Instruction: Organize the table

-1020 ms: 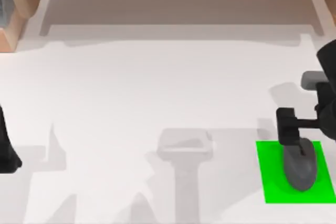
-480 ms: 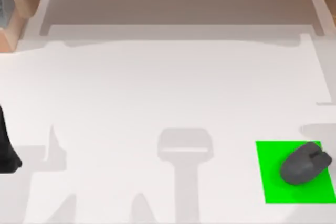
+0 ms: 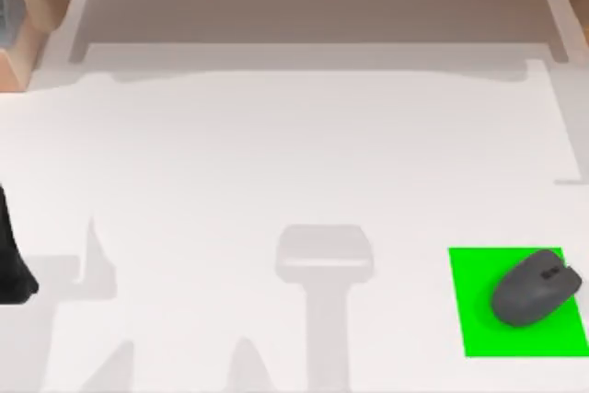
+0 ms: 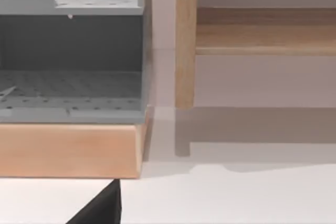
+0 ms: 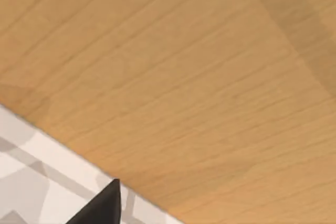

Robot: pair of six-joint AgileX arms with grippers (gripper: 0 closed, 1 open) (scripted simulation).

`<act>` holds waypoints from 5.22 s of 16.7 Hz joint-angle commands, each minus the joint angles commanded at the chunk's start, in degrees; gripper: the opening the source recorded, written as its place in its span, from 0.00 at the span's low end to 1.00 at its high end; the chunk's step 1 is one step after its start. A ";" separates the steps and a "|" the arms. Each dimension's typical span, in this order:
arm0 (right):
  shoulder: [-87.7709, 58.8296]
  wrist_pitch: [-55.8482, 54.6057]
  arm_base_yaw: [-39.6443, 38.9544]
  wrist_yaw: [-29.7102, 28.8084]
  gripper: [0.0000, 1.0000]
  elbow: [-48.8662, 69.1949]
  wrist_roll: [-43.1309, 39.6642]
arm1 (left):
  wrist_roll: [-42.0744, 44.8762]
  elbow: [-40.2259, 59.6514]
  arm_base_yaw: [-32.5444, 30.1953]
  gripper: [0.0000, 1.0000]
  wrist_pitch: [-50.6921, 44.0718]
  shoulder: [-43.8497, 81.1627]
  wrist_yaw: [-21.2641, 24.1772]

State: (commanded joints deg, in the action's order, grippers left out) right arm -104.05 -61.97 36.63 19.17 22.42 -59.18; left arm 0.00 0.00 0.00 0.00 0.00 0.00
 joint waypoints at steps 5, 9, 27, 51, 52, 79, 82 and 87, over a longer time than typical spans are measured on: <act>-8.16 -22.80 2.73 8.44 1.00 -1.49 -20.68 | 0.00 0.00 0.00 1.00 0.00 0.00 0.00; -11.43 -31.54 2.67 12.17 1.00 -0.58 -29.16 | 0.00 0.00 0.00 1.00 0.00 0.00 0.00; -13.16 -28.66 -0.18 9.65 0.85 4.62 -29.88 | 0.00 0.00 0.00 1.00 0.00 0.00 0.00; -14.74 -25.83 -2.35 7.69 0.00 8.59 -29.54 | 0.00 0.00 0.00 1.00 0.00 0.00 0.00; -15.43 -24.64 -3.23 6.74 0.00 10.68 -29.58 | 0.00 0.00 0.00 1.00 0.00 0.00 0.00; -28.31 -6.63 -12.34 -3.34 0.00 41.24 -29.65 | 0.00 0.00 0.00 1.00 0.00 0.00 0.00; -30.70 -3.28 -13.72 -4.60 0.00 46.94 -29.77 | 0.00 0.00 0.00 1.00 0.00 0.00 0.00; -31.03 -2.61 -13.99 -4.83 0.00 47.75 -29.68 | 0.00 0.00 0.00 1.00 0.00 0.00 0.00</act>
State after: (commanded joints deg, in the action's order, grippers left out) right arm -135.08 -64.58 22.63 14.34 70.17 -88.87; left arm 0.00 0.00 0.00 0.00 0.00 0.00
